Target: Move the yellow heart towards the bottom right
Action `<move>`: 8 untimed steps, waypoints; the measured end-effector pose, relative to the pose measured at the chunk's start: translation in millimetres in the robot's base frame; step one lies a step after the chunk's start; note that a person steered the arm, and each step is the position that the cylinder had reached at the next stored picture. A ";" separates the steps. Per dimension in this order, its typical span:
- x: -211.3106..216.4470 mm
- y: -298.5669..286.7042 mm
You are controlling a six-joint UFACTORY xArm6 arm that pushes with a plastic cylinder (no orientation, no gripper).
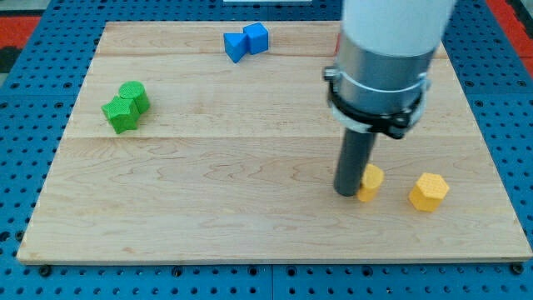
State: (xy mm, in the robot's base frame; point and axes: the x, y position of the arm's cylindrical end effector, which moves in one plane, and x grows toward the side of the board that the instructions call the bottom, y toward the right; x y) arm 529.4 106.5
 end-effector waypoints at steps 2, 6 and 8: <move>0.0 18.5; -59.1 -53.6; -72.7 -61.0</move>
State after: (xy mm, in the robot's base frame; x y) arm 456.7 45.5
